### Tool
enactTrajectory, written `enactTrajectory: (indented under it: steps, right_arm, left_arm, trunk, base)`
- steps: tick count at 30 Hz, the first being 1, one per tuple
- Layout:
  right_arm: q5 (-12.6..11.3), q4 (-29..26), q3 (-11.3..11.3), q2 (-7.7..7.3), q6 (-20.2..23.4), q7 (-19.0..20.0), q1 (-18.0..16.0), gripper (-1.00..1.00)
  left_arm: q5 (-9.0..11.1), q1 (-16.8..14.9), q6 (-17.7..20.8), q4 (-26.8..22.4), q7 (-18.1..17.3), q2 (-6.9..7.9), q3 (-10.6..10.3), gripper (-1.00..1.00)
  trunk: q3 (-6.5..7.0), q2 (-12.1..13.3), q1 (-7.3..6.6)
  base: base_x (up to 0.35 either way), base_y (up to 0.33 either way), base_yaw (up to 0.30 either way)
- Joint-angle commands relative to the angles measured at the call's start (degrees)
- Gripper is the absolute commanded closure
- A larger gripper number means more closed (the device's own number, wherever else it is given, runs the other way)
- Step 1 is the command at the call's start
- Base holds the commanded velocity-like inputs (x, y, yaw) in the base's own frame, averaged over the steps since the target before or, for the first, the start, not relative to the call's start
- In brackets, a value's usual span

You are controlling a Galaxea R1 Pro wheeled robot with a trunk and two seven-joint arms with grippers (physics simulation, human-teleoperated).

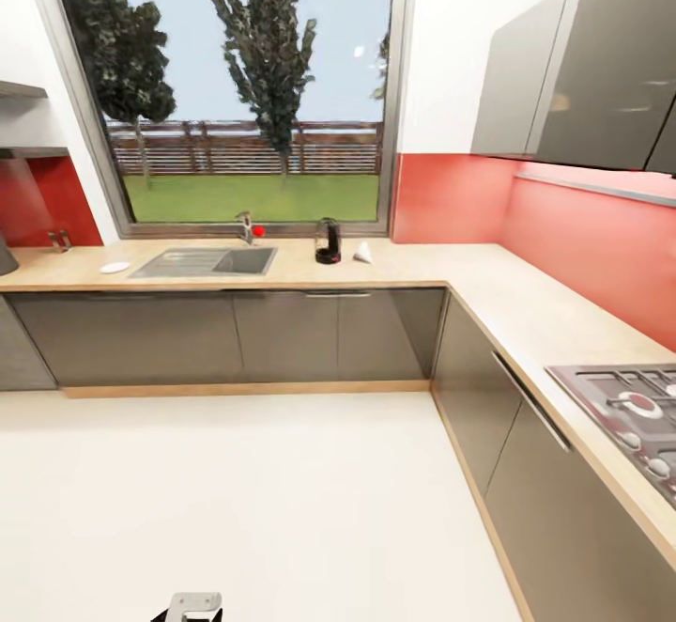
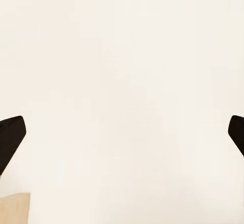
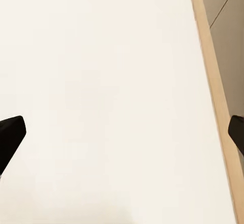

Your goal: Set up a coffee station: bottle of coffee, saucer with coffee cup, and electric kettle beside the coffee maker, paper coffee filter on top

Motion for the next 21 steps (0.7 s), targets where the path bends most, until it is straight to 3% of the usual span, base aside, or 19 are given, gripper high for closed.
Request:
enactTrajectory:
  steps: [1,21]
  right_arm:
    - [0.05,0.02,-0.01,0.01,-0.17,-0.02,-0.04,-1.0]
    - [0.05,0.02,0.07,-0.03,-0.18,-0.02,-0.04,-1.0]
  left_arm:
    - [0.07,-0.05,-0.18,0.04,-0.07,0.02,-0.01,-1.0]
    - [0.07,-0.05,-0.18,0.04,-0.07,0.0,-0.01,-1.0]
  trunk:
    - [-0.12,-0.11,0.07]
    - [-0.12,-0.11,0.07]
  base:
    - [0.335,0.062,0.0]
    - [0.335,0.139,0.0]
